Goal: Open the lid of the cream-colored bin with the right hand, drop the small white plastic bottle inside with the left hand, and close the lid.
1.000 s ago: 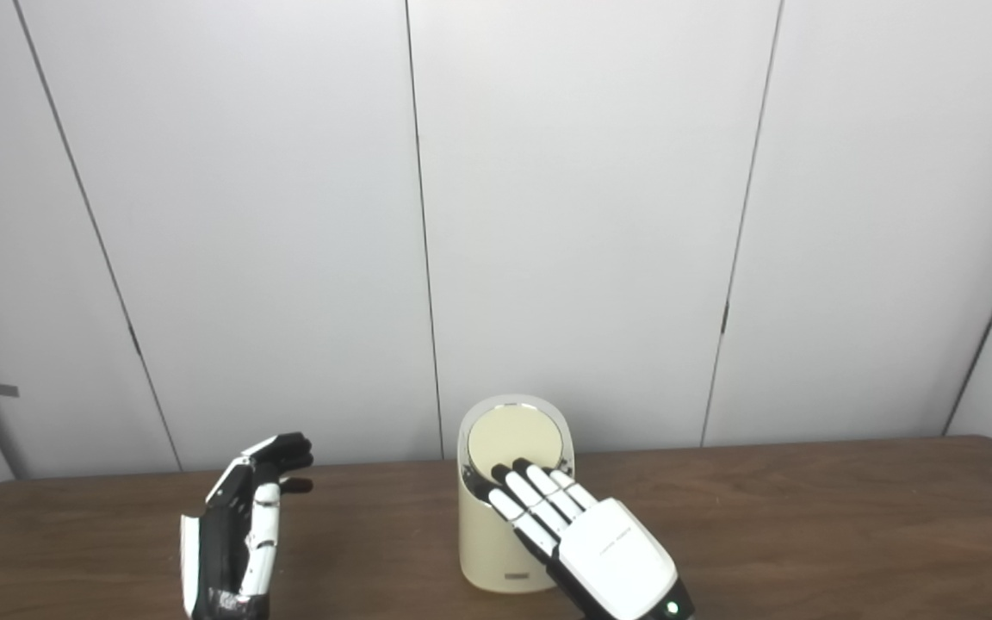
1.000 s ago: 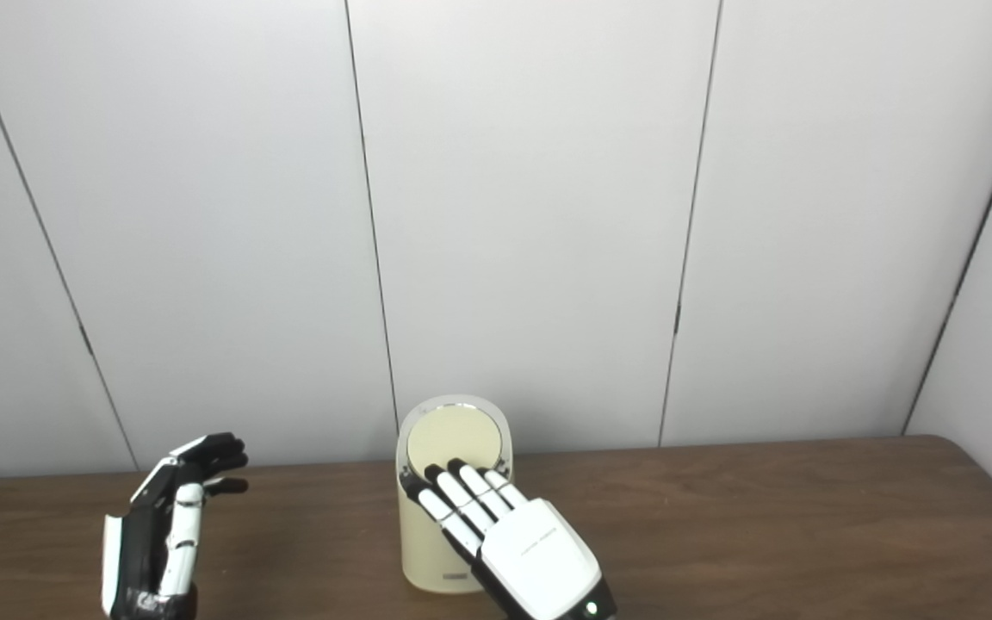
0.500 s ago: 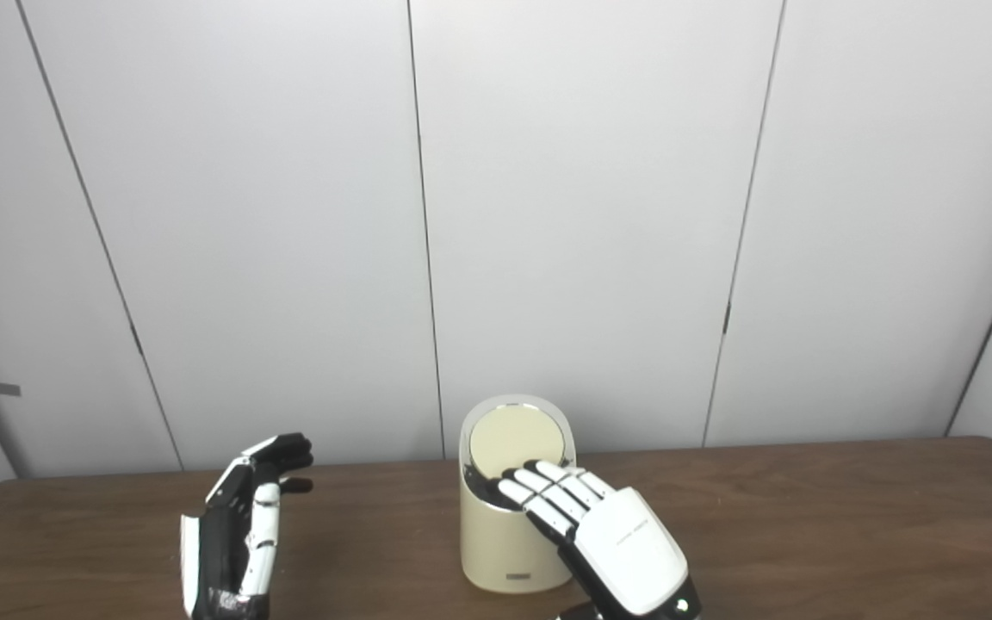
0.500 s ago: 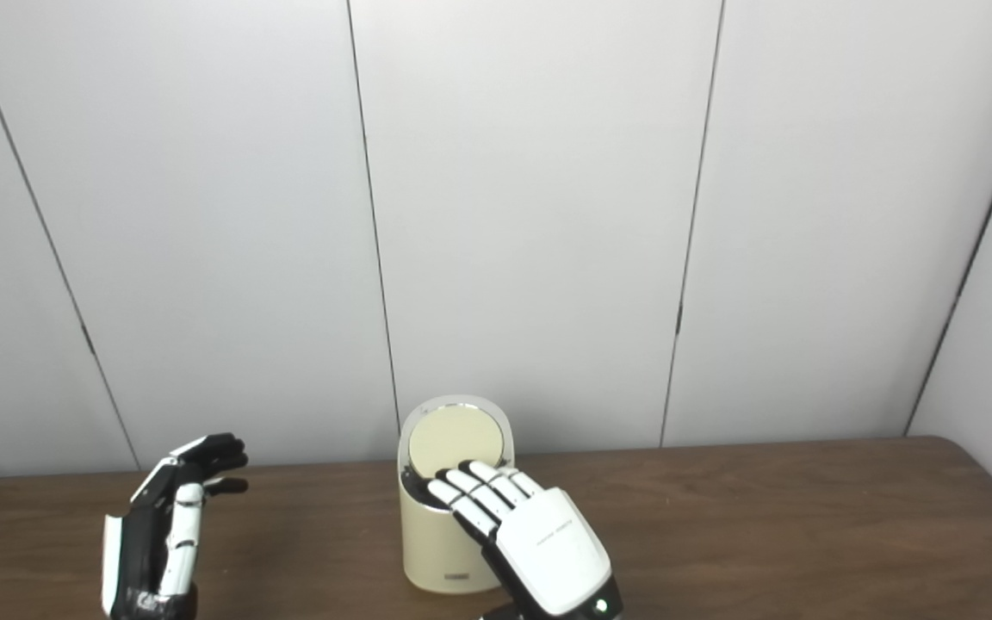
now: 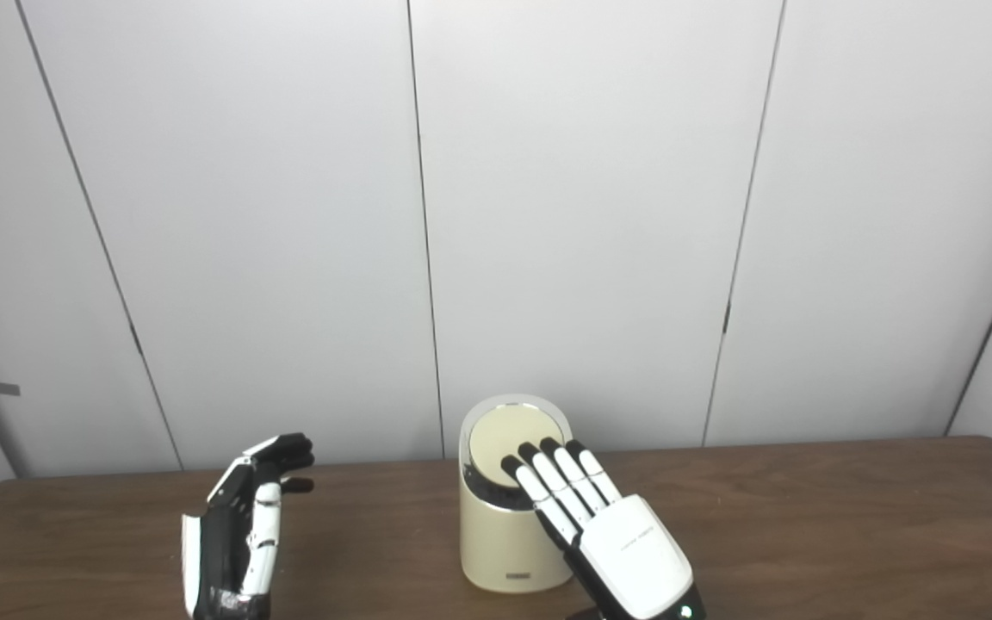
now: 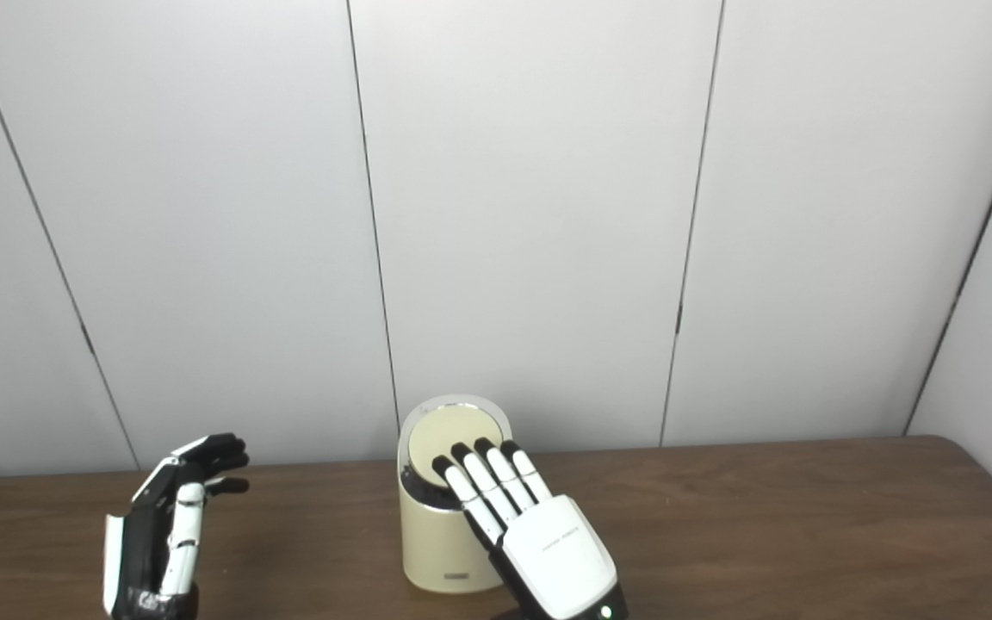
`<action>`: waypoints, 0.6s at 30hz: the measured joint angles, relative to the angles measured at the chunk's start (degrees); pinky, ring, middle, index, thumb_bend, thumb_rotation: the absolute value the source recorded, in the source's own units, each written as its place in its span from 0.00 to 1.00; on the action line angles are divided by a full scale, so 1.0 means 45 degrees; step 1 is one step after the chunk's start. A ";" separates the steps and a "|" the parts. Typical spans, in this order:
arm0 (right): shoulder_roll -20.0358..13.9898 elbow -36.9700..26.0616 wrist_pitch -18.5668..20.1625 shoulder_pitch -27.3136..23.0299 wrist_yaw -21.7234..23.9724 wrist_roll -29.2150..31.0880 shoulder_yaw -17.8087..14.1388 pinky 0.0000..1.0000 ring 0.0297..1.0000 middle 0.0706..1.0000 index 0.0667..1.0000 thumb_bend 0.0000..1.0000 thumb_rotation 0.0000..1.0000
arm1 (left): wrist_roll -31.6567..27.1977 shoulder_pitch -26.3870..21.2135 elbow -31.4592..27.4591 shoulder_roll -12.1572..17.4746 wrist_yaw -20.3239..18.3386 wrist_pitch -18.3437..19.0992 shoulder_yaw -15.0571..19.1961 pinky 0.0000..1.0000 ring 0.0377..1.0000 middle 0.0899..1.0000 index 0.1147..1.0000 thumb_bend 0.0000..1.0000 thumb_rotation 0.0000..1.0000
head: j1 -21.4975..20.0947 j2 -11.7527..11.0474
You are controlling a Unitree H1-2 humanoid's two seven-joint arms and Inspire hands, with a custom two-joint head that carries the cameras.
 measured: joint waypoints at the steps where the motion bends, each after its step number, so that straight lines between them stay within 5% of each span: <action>1: -0.0003 0.0001 -0.0003 0.0000 0.0000 -0.0001 0.0000 1.00 1.00 1.00 1.00 0.90 0.64 | 0.0000 0.0000 0.0000 -0.0001 -0.0002 0.0000 0.0001 0.57 0.66 0.65 0.63 0.23 0.73 | 0.0000 0.0000; 10: 0.0017 -0.0111 0.0243 0.0091 0.0246 -0.0037 -0.0169 1.00 1.00 1.00 1.00 0.88 0.67 | 0.0001 -0.0001 0.0022 -0.0005 0.0017 0.0000 -0.0005 0.57 0.66 0.65 0.63 0.23 0.72 | 0.0019 -0.0020; 14: 0.0178 0.0231 -0.0170 0.0298 -0.0368 0.1106 -0.0879 0.96 1.00 1.00 1.00 0.42 0.84 | 0.0000 -0.0003 0.0022 0.0000 -0.0001 0.0000 -0.0005 0.57 0.67 0.66 0.64 0.25 0.69 | 0.0020 0.0000; 15: 0.0224 0.0522 -0.0611 0.0315 -0.0731 0.1727 -0.1145 0.86 0.95 0.97 0.97 0.29 0.79 | -0.0002 -0.0005 0.0022 0.0000 -0.0013 0.0000 0.0001 0.57 0.66 0.66 0.64 0.26 0.66 | 0.0020 0.0000; 18: 0.0351 0.1041 -0.1698 0.0429 -0.1431 0.3668 -0.2227 0.70 0.83 0.86 0.85 0.21 0.65 | -0.0020 -0.0009 0.0021 0.0000 -0.0034 0.0000 0.0031 0.57 0.66 0.66 0.64 0.26 0.59 | 0.0000 -0.0020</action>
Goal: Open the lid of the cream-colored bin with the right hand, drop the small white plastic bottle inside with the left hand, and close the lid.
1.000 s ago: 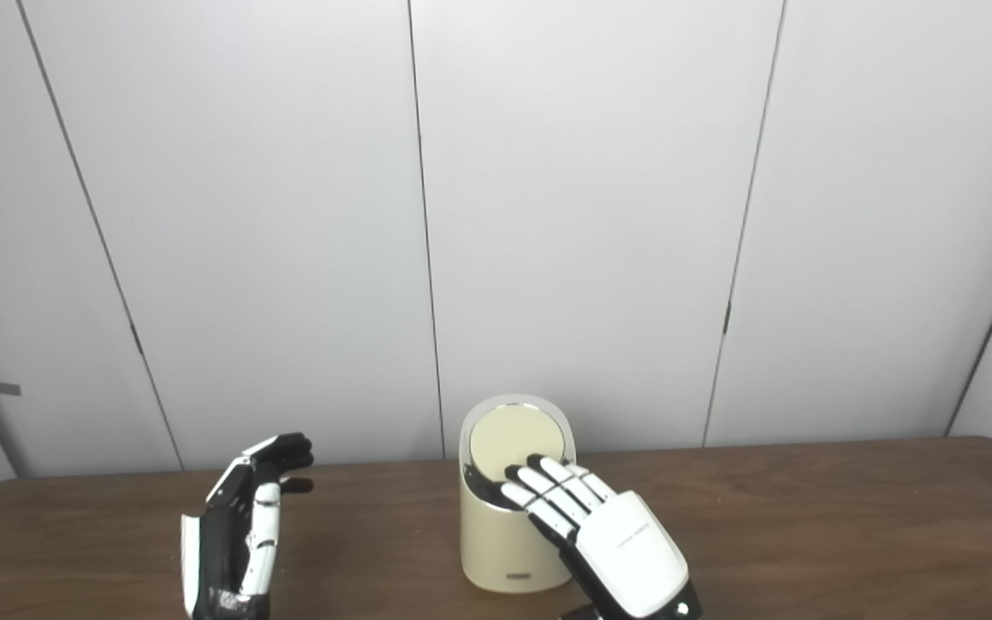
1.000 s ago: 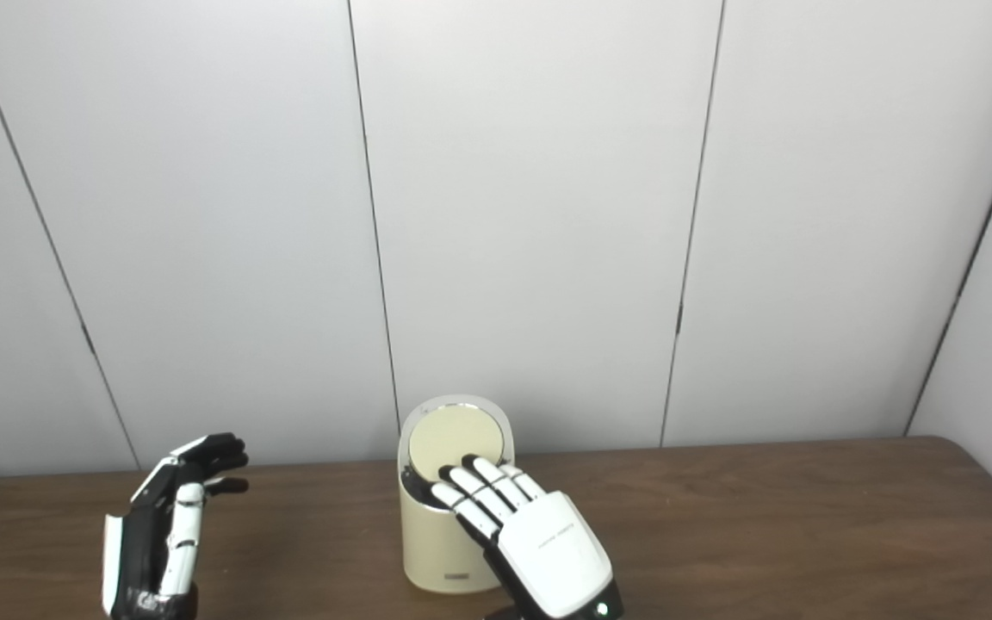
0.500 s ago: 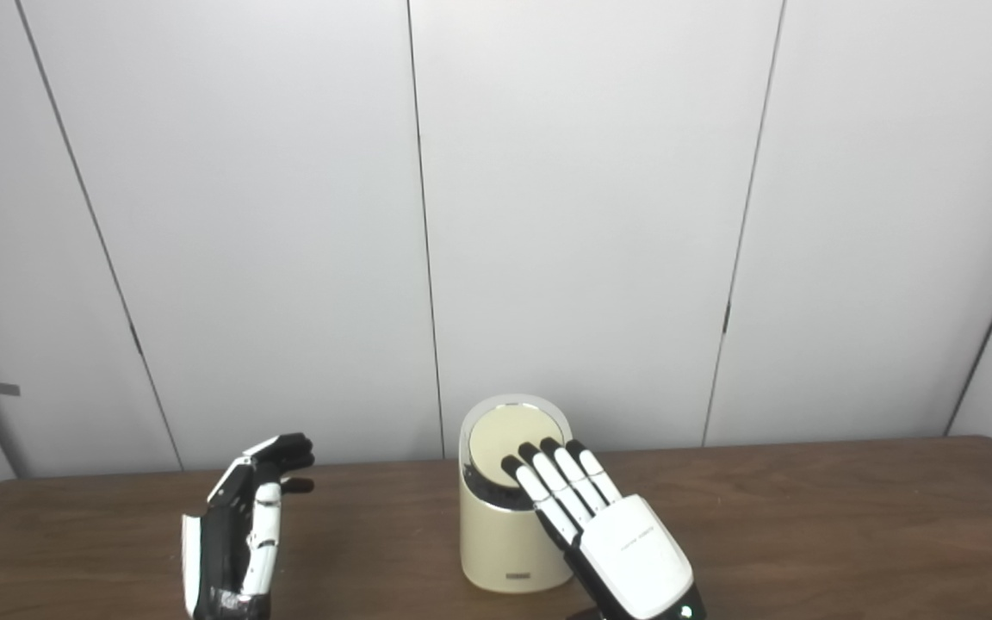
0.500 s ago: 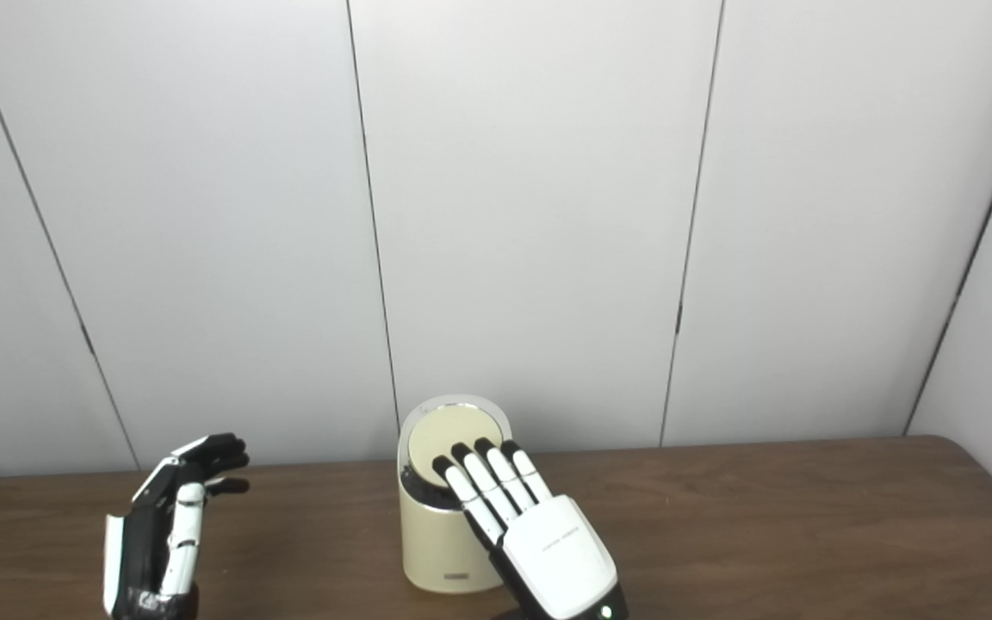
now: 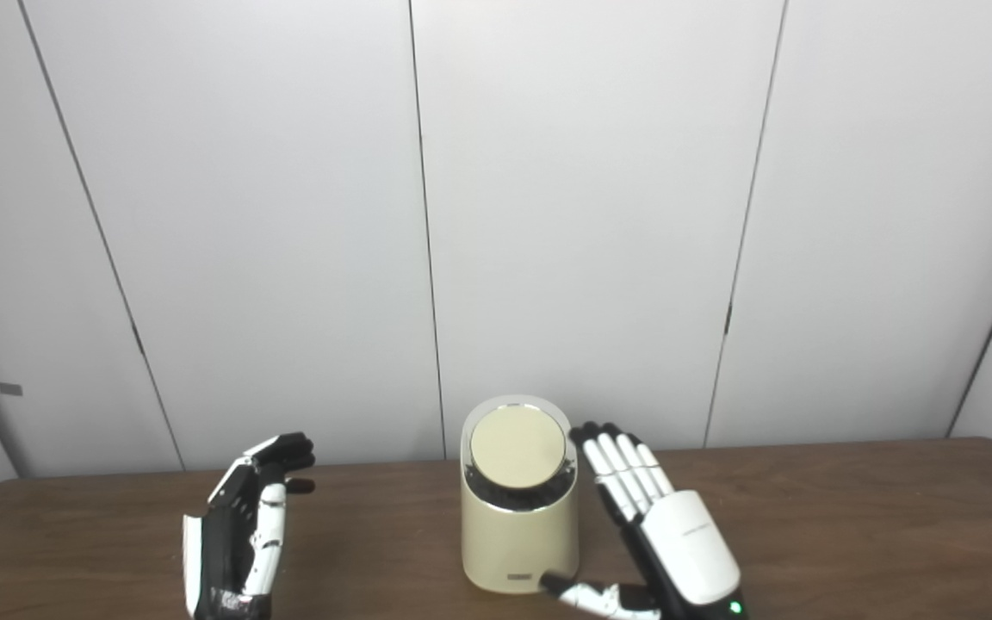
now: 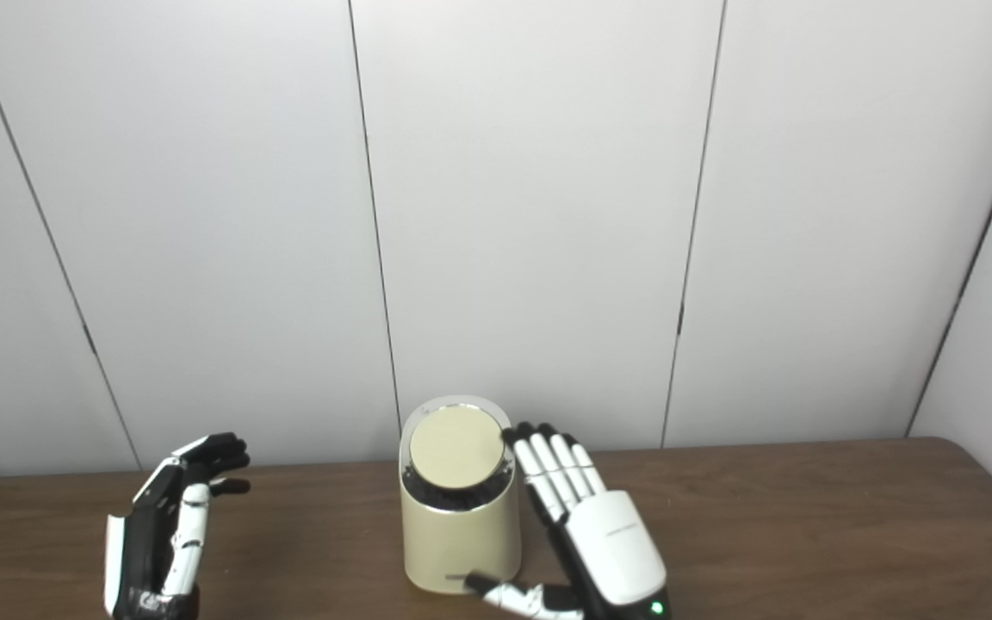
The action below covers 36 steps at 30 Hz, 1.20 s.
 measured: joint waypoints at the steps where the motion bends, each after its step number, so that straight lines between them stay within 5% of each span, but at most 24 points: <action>1: 0.0089 0.0049 -0.0269 0.0034 -0.0147 0.0747 -0.0430 0.67 0.79 0.82 0.80 0.23 0.50 | -0.0036 0.0000 0.0001 0.0001 -0.0008 0.0000 0.0035 0.57 0.66 0.66 0.64 0.27 0.53 | 0.0000 0.0000; 3: 0.0427 0.0144 -0.0631 0.0100 -0.0219 0.2446 -0.1396 0.60 0.72 0.75 0.72 0.29 0.23 | -0.0094 0.0000 -0.0001 -0.0003 -0.0032 0.0000 0.0075 0.58 0.66 0.66 0.64 0.28 0.37 | -0.0019 0.0000; 6: 0.0908 0.0617 -0.1203 0.0205 -0.0309 0.4543 -0.2464 0.58 0.68 0.71 0.69 0.32 0.10 | -0.0025 0.0008 -0.0005 0.0001 -0.0036 0.0000 0.0061 0.58 0.66 0.66 0.65 0.29 0.25 | -0.0020 0.0097; 14: 0.1005 0.1024 -0.1702 0.0325 -0.0013 0.7412 -0.3145 0.65 0.72 0.73 0.71 0.27 0.39 | 0.0139 0.0368 -0.0240 0.0065 -0.0121 0.0001 0.0019 0.57 0.65 0.66 0.64 0.28 0.25 | 0.0020 0.0332; 24: 0.1331 0.0754 -0.1726 0.0550 0.0427 0.7829 -0.3608 0.65 0.71 0.73 0.71 0.28 0.25 | 0.0118 0.0456 -0.0453 0.0075 -0.0381 0.0000 0.0064 0.57 0.65 0.65 0.64 0.27 0.27 | 0.0020 0.0449; 36: 0.1353 0.1182 -0.1740 0.0351 0.0351 0.8151 -0.3570 0.64 0.71 0.72 0.69 0.35 0.37 | 0.0075 0.0394 -0.0045 0.0082 -0.0428 0.0001 0.0122 0.57 0.65 0.66 0.64 0.28 0.28 | 0.0039 0.0313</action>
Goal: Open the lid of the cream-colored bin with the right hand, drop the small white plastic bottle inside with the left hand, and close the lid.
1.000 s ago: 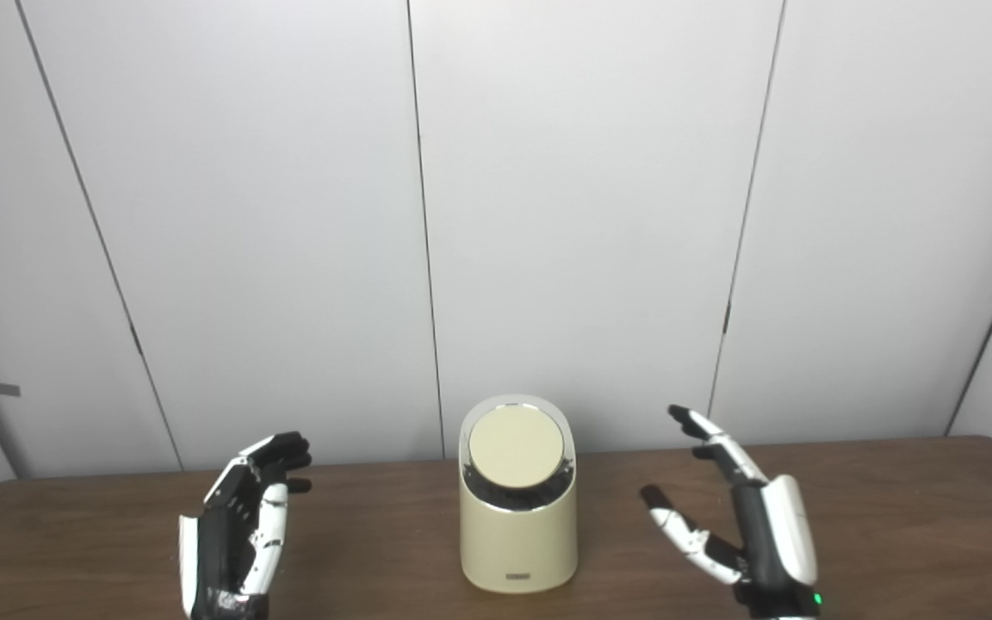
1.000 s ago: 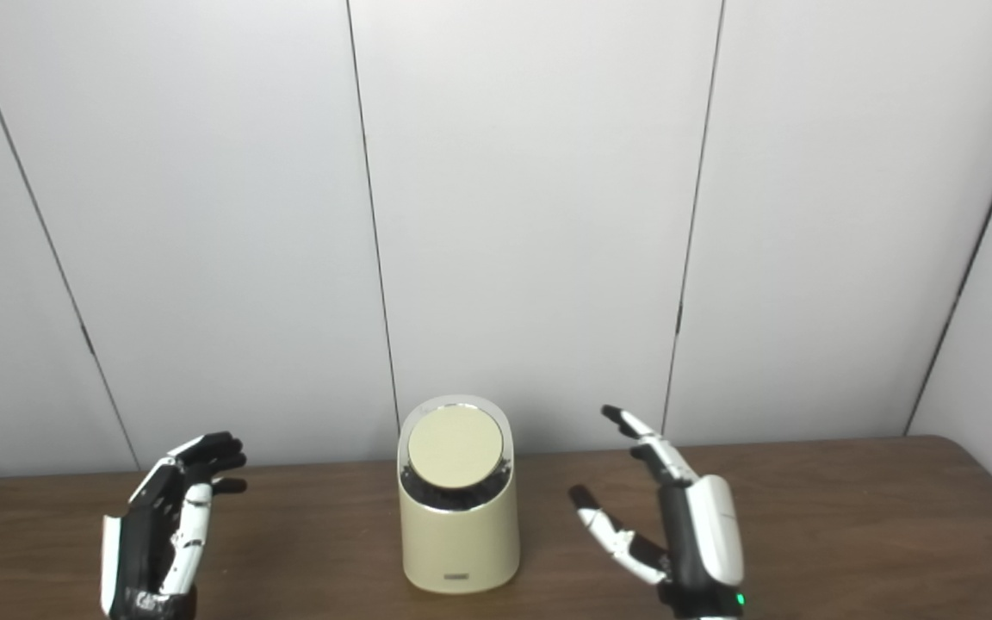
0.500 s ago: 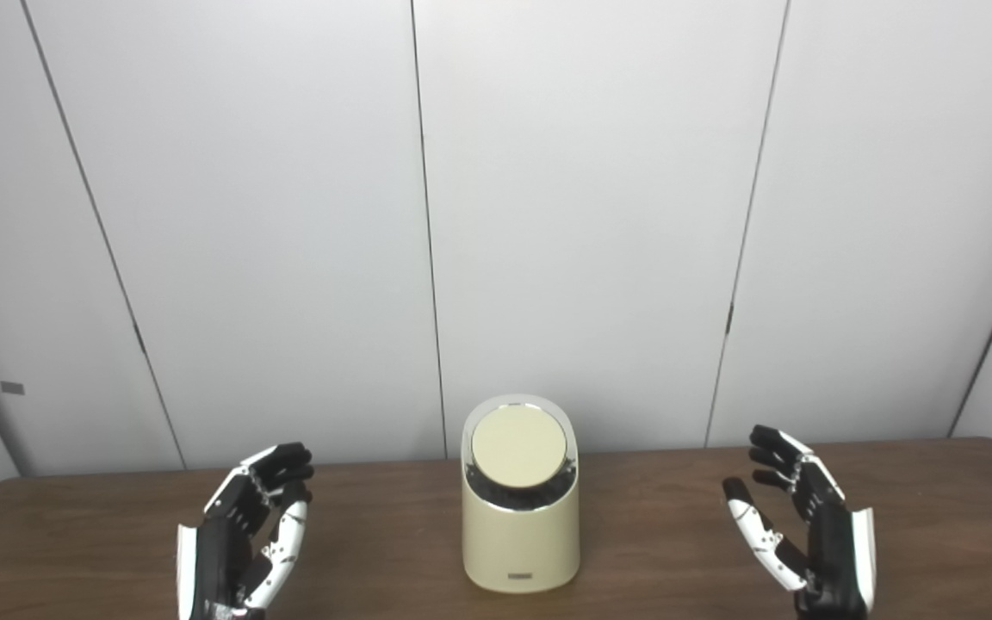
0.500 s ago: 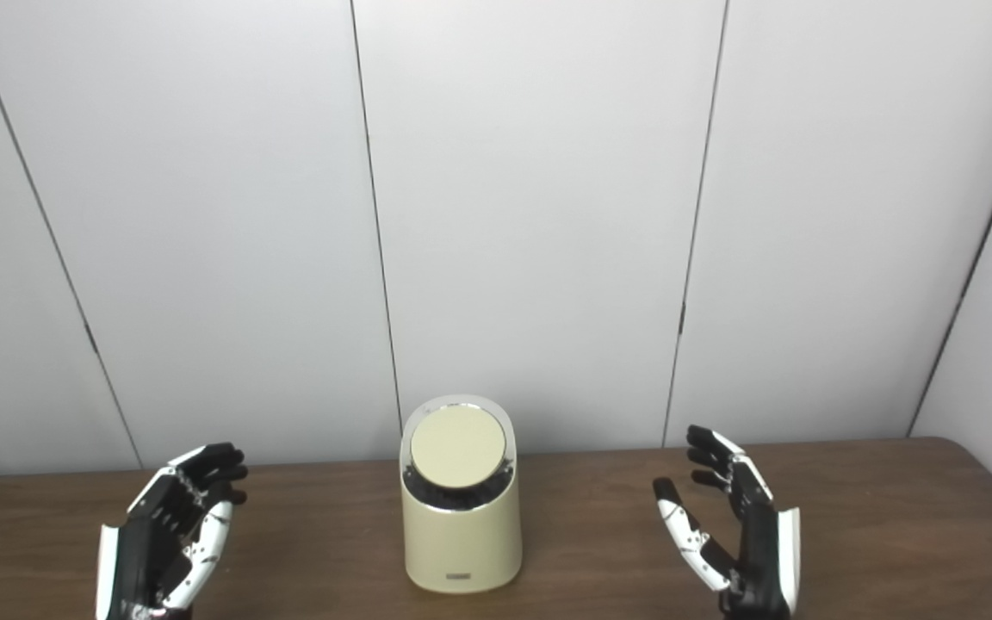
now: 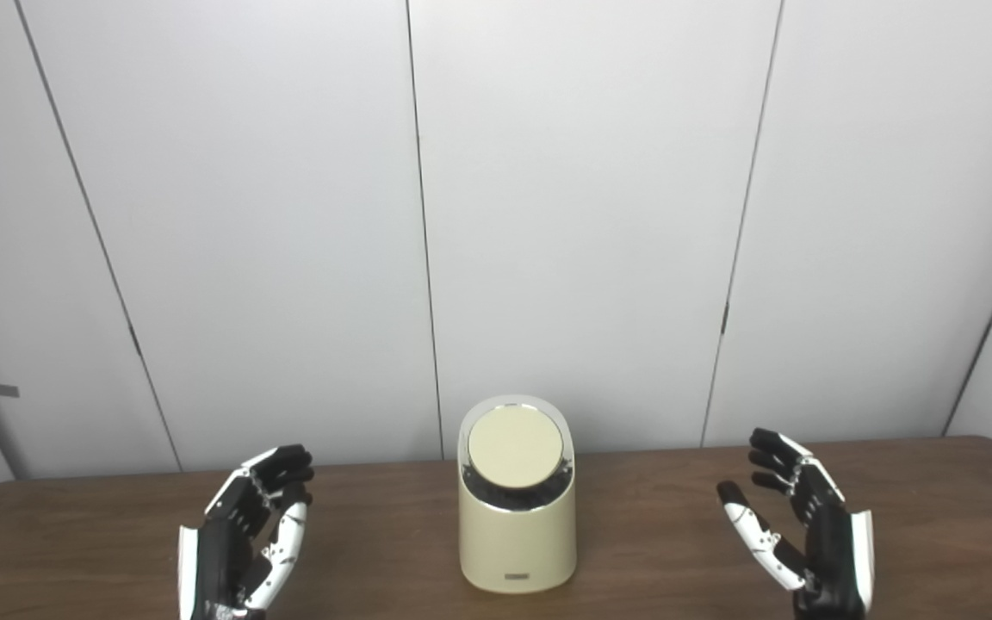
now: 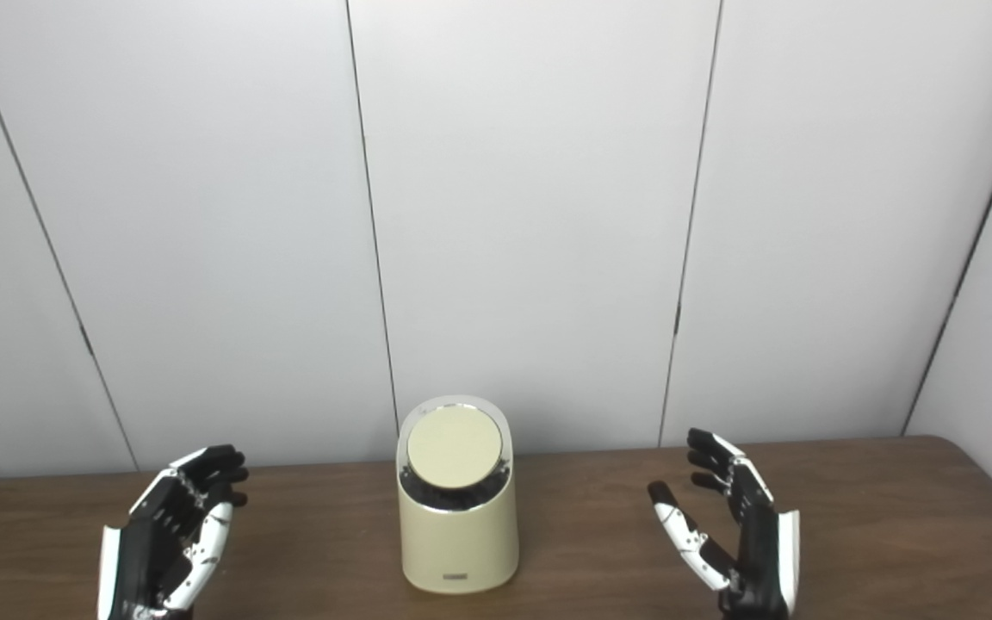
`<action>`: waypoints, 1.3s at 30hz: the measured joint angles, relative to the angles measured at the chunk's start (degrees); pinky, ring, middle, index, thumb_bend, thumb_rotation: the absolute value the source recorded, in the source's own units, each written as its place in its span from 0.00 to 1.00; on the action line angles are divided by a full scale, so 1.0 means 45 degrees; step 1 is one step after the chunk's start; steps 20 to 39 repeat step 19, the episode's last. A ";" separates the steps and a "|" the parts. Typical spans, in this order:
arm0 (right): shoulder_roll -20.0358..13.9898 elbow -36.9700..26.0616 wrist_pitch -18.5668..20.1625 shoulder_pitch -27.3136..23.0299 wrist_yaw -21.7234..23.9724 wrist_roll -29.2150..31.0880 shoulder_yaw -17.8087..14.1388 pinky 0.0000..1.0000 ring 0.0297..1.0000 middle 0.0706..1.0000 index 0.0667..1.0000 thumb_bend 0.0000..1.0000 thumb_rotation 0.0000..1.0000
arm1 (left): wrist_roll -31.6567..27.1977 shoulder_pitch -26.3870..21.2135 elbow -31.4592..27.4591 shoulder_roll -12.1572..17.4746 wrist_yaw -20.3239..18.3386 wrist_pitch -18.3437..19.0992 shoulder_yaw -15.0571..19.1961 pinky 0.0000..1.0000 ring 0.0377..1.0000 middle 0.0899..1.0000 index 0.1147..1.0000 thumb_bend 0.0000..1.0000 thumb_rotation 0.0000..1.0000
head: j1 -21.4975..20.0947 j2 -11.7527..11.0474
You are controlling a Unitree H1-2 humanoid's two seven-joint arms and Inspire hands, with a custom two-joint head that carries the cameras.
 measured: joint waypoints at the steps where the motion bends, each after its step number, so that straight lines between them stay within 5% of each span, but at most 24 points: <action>1: -0.0008 0.0028 0.0000 -0.0021 -0.0019 0.0042 0.0016 0.64 0.71 0.72 0.69 0.34 0.35 | 0.0001 0.0000 0.0051 -0.0001 0.0006 0.0000 -0.0001 0.57 0.65 0.65 0.64 0.28 0.28 | 0.0000 -0.0020; 11: -0.0105 0.0304 -0.0008 -0.0165 -0.0219 0.0485 0.0144 0.64 0.70 0.71 0.68 0.33 0.26 | 0.0061 -0.0144 0.0462 0.0001 0.0127 0.0001 0.0035 0.57 0.65 0.65 0.63 0.29 0.31 | 0.0000 -0.0078; 15: -0.0126 0.0434 -0.0010 -0.0246 -0.0429 0.0448 0.0157 0.65 0.71 0.71 0.69 0.34 0.31 | 0.0270 -0.0252 0.0464 -0.0001 0.0264 0.0001 0.0035 0.57 0.66 0.65 0.63 0.29 0.31 | 0.0039 -0.0117; 39: -0.0124 0.0472 -0.0013 -0.0279 -0.0461 0.0506 0.0154 0.64 0.71 0.71 0.69 0.33 0.27 | 0.0190 -0.0462 0.0444 -0.0016 0.0425 0.0001 0.0160 0.58 0.66 0.65 0.63 0.30 0.31 | 0.0156 -0.0079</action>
